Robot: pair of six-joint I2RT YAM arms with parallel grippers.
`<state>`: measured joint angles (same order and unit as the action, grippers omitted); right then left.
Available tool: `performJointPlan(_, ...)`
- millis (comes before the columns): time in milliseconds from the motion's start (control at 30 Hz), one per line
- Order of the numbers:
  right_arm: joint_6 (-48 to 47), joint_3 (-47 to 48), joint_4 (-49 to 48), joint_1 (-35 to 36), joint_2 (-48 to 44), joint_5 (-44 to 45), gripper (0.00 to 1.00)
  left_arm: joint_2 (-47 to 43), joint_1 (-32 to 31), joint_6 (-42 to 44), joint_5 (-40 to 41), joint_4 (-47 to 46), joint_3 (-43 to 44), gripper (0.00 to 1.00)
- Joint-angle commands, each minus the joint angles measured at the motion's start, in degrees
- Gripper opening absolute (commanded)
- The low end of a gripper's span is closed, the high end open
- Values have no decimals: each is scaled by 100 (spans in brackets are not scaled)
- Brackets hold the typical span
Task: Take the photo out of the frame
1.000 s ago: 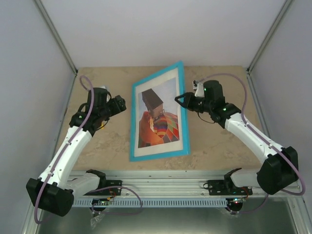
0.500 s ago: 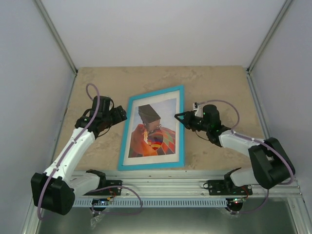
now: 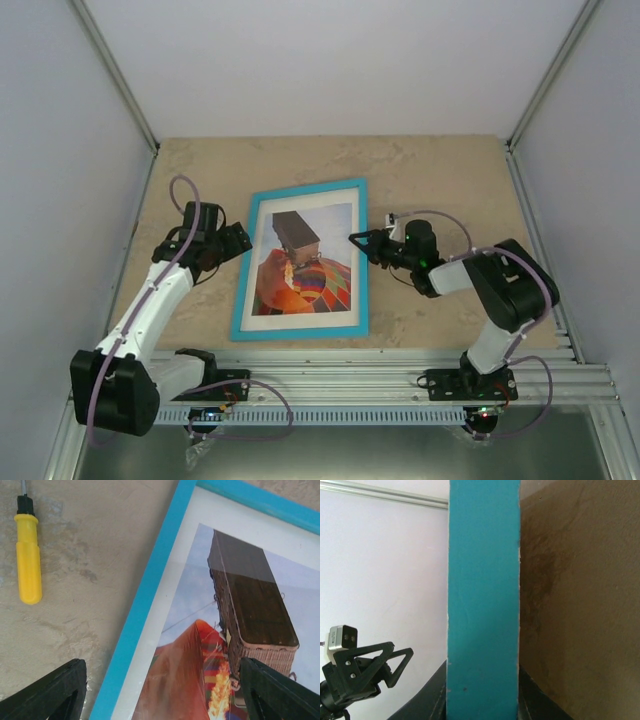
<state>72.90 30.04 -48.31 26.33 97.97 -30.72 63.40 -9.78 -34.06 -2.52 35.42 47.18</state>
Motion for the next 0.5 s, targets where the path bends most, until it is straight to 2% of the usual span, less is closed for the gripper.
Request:
performJointPlan(0,-264,272,-265,30,639,113,0,61,63,130,-12,-167,-130,85)
performJointPlan(100,-286,349,-309,30,939,46,1,151,72,133,1,-255,-194,85)
performJointPlan(200,-391,391,-153,22,1090,52,7,243,89,148,24,-322,-226,85)
performJointPlan(467,-992,521,767,-21,1057,176,33,528,99,188,77,-417,-111,85)
